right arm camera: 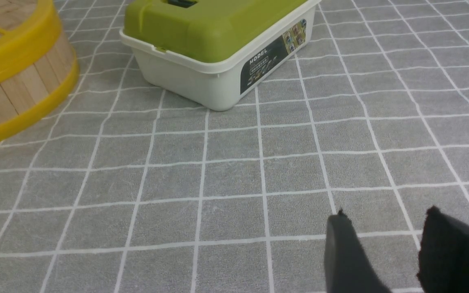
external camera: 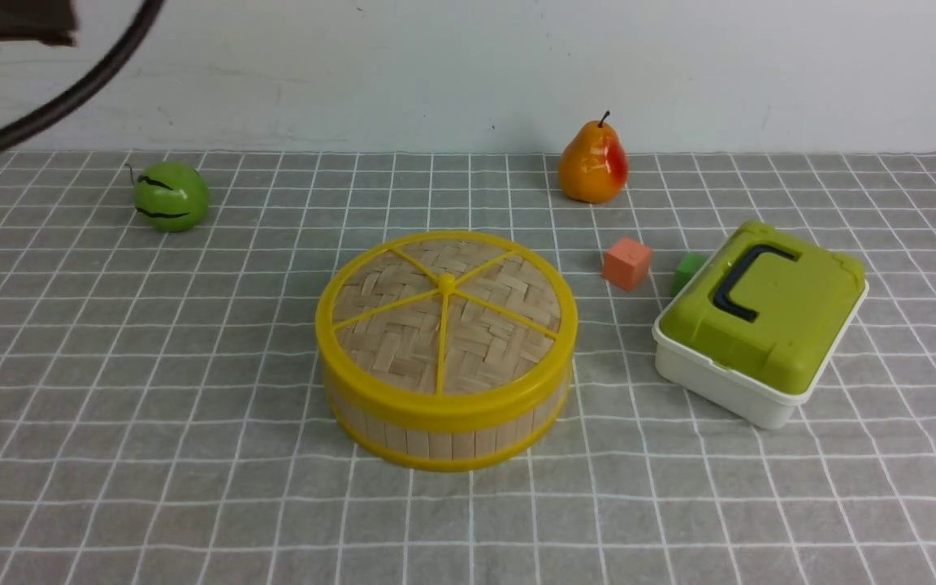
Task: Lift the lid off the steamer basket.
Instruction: Use the left arm to lift the lid of the steamer
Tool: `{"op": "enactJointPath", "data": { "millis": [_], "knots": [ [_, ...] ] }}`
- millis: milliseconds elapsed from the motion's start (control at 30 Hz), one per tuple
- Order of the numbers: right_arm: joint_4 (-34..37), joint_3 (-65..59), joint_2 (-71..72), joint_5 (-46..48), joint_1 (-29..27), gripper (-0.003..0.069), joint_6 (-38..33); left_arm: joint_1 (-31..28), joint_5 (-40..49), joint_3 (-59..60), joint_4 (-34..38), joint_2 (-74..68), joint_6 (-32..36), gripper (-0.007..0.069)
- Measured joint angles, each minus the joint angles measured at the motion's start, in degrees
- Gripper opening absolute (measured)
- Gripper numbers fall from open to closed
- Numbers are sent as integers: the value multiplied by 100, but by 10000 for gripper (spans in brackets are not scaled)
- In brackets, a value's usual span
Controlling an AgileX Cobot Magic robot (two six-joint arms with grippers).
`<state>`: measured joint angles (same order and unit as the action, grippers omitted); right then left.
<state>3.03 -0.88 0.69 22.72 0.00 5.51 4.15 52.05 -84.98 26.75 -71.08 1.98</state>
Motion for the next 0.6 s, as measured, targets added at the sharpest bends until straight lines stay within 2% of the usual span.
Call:
{"op": "enactJointPath", "data": {
  "millis": [33, 67, 100, 233, 333, 367, 400, 433, 500, 600],
  "knots": [
    [0, 0, 0, 0, 0, 242, 0, 0, 55, -40, 75, -102, 69, -13],
    [0, 0, 0, 0, 0, 242, 0, 21, 526, -387, 664, -537, 361, -13],
    [0, 0, 0, 0, 0, 242, 0, 57, 706, -477, 838, -718, 457, -13],
    [0, 0, 0, 0, 0, 242, 0, 431, 1114, -861, 859, -1325, 552, -13],
    [0, 0, 0, 0, 0, 242, 0, 1299, 1151, -1360, -258, -1955, 36, -13],
    [0, 0, 0, 0, 0, 242, 0, 1348, 1151, -1391, -337, -2024, -7, -13],
    [0, 0, 0, 0, 0, 242, 0, 1741, 1167, -1639, -998, -2302, -391, -13],
    [0, 0, 0, 0, 0, 242, 0, 1788, 1167, -1670, -1083, -2336, -391, -13],
    [0, 0, 0, 0, 0, 242, 0, 2319, 1208, -2048, -2087, -2789, -869, -13],
    [0, 0, 0, 0, 0, 242, 0, 2705, 1222, -2294, -2870, -3263, -1080, -6]
  ]
}}
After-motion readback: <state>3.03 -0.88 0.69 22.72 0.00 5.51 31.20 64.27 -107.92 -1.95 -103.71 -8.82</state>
